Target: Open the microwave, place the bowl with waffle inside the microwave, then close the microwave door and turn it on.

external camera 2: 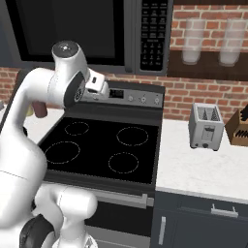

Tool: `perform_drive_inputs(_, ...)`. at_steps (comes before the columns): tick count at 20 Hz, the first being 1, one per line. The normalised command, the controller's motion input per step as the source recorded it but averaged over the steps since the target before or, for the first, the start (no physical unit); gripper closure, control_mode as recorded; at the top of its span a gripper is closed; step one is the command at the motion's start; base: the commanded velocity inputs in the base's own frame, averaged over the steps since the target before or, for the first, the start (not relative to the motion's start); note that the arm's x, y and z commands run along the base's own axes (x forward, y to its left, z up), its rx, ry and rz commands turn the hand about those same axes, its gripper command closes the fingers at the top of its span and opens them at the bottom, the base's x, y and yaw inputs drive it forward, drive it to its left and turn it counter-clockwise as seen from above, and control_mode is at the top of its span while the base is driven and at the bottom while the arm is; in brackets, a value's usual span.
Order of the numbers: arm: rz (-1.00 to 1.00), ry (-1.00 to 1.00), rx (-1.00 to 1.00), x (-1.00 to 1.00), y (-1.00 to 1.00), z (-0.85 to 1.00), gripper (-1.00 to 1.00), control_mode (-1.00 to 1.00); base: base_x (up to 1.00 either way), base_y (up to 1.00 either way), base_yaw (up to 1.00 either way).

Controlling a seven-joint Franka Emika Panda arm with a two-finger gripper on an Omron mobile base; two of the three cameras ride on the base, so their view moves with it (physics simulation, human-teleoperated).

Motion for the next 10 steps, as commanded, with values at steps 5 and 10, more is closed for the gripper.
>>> perform_drive_inputs(5, -0.05, -0.51, 0.16, -0.14, -0.62, 0.69, -1.0, -1.0, 0.0, 0.0, 0.0)
perform_drive_inputs(10, -0.02, -0.39, 0.05, -0.01, -0.63, 0.24, -1.0, -1.0, 0.0, 0.0, 0.0)
